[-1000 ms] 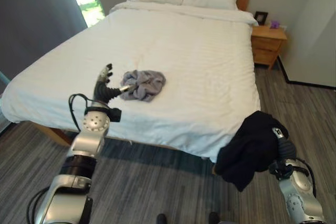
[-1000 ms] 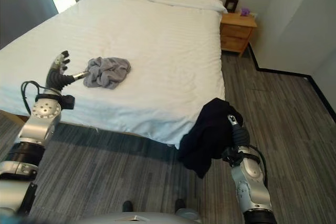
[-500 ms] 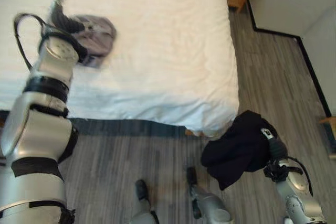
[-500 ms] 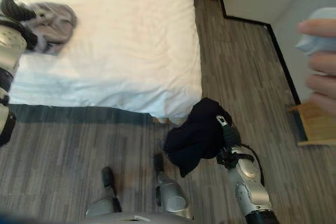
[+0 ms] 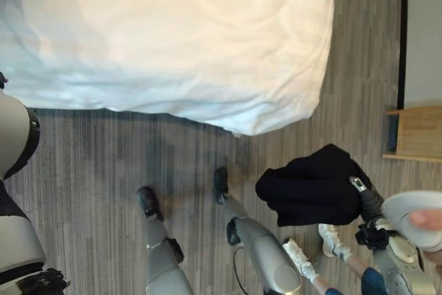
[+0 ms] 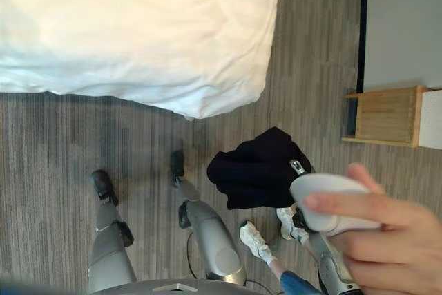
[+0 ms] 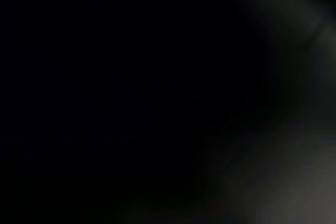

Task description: Pick up bed clothes into laundry basket.

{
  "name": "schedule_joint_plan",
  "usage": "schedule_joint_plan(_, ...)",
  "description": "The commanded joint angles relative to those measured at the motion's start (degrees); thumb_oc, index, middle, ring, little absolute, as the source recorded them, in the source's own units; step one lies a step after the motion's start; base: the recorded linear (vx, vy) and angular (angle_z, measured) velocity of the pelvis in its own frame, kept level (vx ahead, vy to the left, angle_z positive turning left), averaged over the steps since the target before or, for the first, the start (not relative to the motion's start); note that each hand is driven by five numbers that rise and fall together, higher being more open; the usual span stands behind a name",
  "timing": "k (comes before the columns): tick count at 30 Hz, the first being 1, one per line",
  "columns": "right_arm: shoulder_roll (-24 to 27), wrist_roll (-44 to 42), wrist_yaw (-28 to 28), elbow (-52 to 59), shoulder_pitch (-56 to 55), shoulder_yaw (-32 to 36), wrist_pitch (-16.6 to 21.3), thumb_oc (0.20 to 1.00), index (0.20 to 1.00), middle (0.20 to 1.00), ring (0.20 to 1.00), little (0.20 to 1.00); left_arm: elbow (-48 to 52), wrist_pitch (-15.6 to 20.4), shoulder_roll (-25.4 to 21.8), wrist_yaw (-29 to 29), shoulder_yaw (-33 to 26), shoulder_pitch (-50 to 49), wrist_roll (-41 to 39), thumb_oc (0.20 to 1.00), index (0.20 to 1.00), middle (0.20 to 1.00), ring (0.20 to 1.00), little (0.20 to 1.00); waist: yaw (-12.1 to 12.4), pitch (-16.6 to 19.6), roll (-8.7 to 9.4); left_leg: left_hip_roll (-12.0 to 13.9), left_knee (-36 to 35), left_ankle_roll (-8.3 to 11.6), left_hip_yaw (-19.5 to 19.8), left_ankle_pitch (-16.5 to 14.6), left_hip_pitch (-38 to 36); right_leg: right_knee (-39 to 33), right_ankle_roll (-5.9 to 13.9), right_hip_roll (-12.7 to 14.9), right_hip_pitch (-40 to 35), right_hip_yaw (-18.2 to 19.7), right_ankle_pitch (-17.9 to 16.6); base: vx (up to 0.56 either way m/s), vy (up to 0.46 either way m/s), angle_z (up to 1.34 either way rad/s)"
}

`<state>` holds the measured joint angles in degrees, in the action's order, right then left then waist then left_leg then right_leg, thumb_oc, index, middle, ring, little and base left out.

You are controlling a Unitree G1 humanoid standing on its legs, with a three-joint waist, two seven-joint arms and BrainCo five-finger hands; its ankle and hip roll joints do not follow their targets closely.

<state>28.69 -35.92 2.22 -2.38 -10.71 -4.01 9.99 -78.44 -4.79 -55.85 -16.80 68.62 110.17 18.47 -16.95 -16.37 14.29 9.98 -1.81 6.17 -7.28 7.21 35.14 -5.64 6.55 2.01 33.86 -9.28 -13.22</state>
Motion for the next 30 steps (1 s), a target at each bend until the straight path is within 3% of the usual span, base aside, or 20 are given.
schedule_joint_plan(1,-0.1,1.0,1.0,2.2,4.0,2.6,2.8,0.2,0.2,0.2,0.2,0.2,-4.7,-1.9,-1.1,2.8,3.8,8.4,7.9,1.0,1.0,1.0,1.0,1.0,-0.5,-2.7,0.47,-2.2,-2.3,-0.37,0.8,2.0,0.1,0.6,6.45,3.8,-1.2,-0.2,1.5,0.0,0.0,0.0)
schedule_joint_plan(3,-0.4,0.8,1.2,2.8,3.1,2.9,2.5,0.2,0.2,0.2,0.2,0.2,-5.5,-2.3,-2.0,4.1,4.4,8.0,8.9,1.0,1.0,1.0,1.0,1.0,-0.7,-2.5,0.25,-1.8,-2.6,-0.06,1.1,0.3,-0.3,0.6,6.82,3.4,-1.4,0.1,2.5,0.09,0.004,-0.01)
schedule_joint_plan(6,-0.8,0.7,1.3,2.7,2.1,3.3,2.5,0.2,0.2,0.2,0.2,0.2,-5.0,-2.3,-2.2,4.5,3.2,6.7,8.6,1.0,1.0,1.0,1.0,1.0,-1.0,-2.8,0.25,-2.0,-2.0,-0.26,1.2,0.1,0.4,0.6,6.65,3.6,-1.0,0.2,2.5,0.01,0.0,-0.03)
schedule_joint_plan(7,-0.7,0.7,1.3,2.7,2.1,3.4,2.5,0.2,0.2,0.2,0.2,0.2,-4.9,-2.3,-2.2,4.4,3.0,6.5,8.7,1.0,1.0,1.0,1.0,1.0,-1.1,-3.1,0.61,-2.4,-1.4,-0.63,0.8,1.6,1.2,0.6,6.26,4.0,-0.5,0.0,1.3,0.0,-0.002,-0.04)
schedule_joint_plan(8,-0.8,0.7,1.2,2.8,2.1,3.2,2.6,0.2,0.2,0.2,0.2,0.2,-4.4,-2.4,-1.9,4.5,2.7,5.5,9.4,1.0,1.0,1.0,1.0,1.0,-1.0,-3.1,0.12,-2.1,-1.2,-0.35,1.4,-0.2,0.8,0.6,6.62,3.6,-1.0,0.1,2.5,-0.08,-0.005,-0.02)
schedule_joint_plan(9,-0.8,0.7,1.2,2.9,2.4,3.1,2.7,0.2,0.2,0.2,0.2,0.2,-3.8,-2.3,-1.4,4.4,1.8,4.8,9.2,1.0,1.0,1.0,1.0,1.0,-1.1,-3.6,0.47,-2.5,-0.5,-0.76,1.1,1.3,1.9,0.6,6.17,4.1,-0.3,-0.2,1.3,0.08,0.001,-0.02)
schedule_joint_plan(11,-0.5,1.2,1.0,2.5,3.1,2.6,3.0,0.2,0.2,0.2,0.2,0.2,-2.6,-1.9,-0.1,3.9,0.4,4.2,8.5,1.0,1.0,1.0,1.0,1.0,-0.8,-3.6,-0.11,-2.3,-0.7,-0.43,1.8,-0.3,1.5,0.6,6.49,3.8,-0.7,0.0,2.5,0.0,0.0,0.0)
schedule_joint_plan(12,-0.3,1.3,0.9,2.4,3.6,2.4,3.2,0.2,0.2,0.2,0.2,0.2,-1.9,-1.6,0.6,3.8,-0.3,3.7,8.1,0.476,0.476,0.476,0.476,0.476,-0.8,-4.2,0.21,-2.8,-0.1,-0.81,1.4,1.2,2.4,0.6,6.11,4.2,-0.1,-0.3,1.3,-0.09,-0.014,0.01)
schedule_joint_plan(13,-0.3,1.3,0.9,2.3,3.9,2.2,3.4,0.2,0.2,0.2,0.2,0.2,-1.3,-1.4,1.1,3.6,-1.1,3.3,7.7,0.2,0.2,0.2,0.2,0.2,-0.8,-4.3,0.11,-2.8,-0.1,-0.83,1.5,1.2,2.5,0.6,6.14,4.3,0.0,-0.4,1.3,-0.09,-0.016,0.04)
schedule_joint_plan(18,-0.3,1.4,1.2,1.0,4.2,0.8,3.6,0.2,0.2,0.2,0.2,0.2,1.9,-1.3,4.2,2.8,0.4,2.0,11.3,0.2,0.2,0.2,0.2,0.2,-0.7,-4.8,-0.08,-2.9,0.5,-0.98,1.7,0.9,2.4,0.6,5.98,4.1,-0.3,-0.3,1.6,0.0,-0.003,0.02)
schedule_joint_plan(26,0.1,1.7,0.9,-1.4,5.2,0.7,4.9,0.2,0.2,0.2,0.2,0.2,11.1,-0.9,7.6,0.1,-2.0,-0.5,14.6,0.2,0.2,0.2,0.2,0.2,0.1,-5.5,-0.35,-3.1,1.2,-1.14,2.0,0.3,2.0,0.6,5.86,3.9,-1.0,-0.8,2.0,0.0,-0.002,0.01)
schedule_joint_plan(30,-1.0,1.9,0.4,-3.2,4.7,1.9,6.0,0.2,0.2,0.2,0.2,0.2,31.4,-0.9,2.5,-1.9,-8.7,-6.1,16.7,0.2,0.2,0.2,0.2,0.2,2.4,-6.4,-1.03,-3.3,0.8,-1.05,2.4,0.0,0.5,0.6,5.85,4.0,-2.9,-1.6,2.8,0.0,-0.006,0.01)
